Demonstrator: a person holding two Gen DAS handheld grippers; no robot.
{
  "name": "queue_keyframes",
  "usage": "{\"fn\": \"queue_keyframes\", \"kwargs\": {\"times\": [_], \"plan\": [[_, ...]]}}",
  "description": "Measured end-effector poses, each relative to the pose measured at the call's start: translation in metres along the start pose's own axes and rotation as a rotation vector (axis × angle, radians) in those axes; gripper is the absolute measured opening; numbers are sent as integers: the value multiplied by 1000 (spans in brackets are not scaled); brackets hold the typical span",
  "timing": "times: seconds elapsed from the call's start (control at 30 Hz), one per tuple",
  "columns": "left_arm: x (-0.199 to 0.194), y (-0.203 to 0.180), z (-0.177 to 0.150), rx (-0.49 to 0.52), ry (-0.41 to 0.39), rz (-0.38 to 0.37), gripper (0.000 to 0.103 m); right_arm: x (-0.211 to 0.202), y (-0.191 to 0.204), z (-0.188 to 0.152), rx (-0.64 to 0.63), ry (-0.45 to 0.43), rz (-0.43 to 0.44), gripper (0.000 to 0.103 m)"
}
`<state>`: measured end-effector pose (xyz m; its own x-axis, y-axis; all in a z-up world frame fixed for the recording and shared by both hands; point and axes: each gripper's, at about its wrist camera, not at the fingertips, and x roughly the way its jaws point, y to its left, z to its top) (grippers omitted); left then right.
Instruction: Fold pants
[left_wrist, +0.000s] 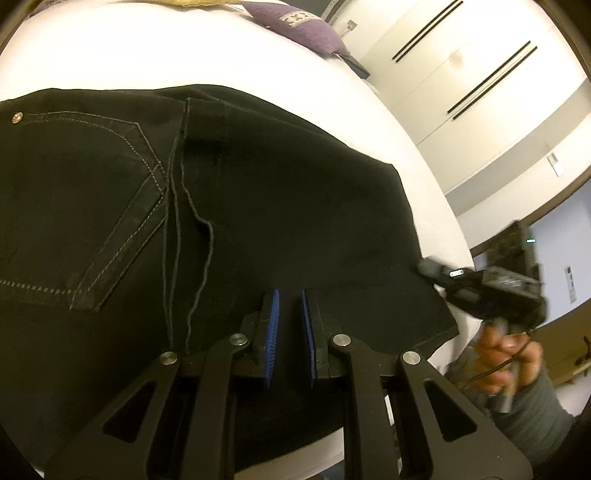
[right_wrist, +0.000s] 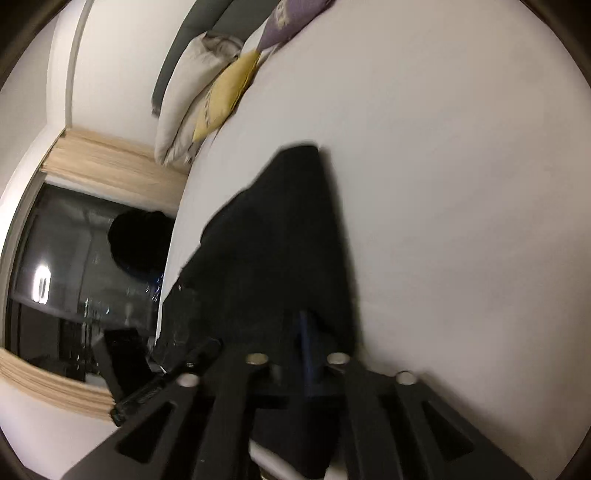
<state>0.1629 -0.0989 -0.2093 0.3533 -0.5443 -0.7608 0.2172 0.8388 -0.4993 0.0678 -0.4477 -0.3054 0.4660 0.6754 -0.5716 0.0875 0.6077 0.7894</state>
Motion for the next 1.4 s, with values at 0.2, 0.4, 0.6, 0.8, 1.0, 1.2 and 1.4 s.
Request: {"fn": "queue_keyframes", "kwargs": {"times": [0.2, 0.4, 0.6, 0.8, 1.0, 1.2, 1.4], "plan": [[-4, 0, -8, -23, -24, 8, 12, -6, 29, -21, -170, 27, 96, 70], [-3, 7, -26, -28, -34, -19, 12, -1, 33, 3, -178, 46, -95, 41], [-7, 13, -36, -2, -61, -5, 12, 25, 120, 83, -488, 29, -316, 57], [-7, 17, -48, -5, -72, -18, 12, 101, 174, 103, -750, 279, -573, 70], [-15, 26, -50, -16, -76, -43, 12, 169, 157, 109, -821, 493, -740, 70], [-14, 28, -51, -19, -76, -51, 12, 170, 114, 126, -787, 546, -812, 69], [-17, 30, -50, -19, -76, -42, 12, 136, 87, 176, -724, 324, -1083, 69]]}}
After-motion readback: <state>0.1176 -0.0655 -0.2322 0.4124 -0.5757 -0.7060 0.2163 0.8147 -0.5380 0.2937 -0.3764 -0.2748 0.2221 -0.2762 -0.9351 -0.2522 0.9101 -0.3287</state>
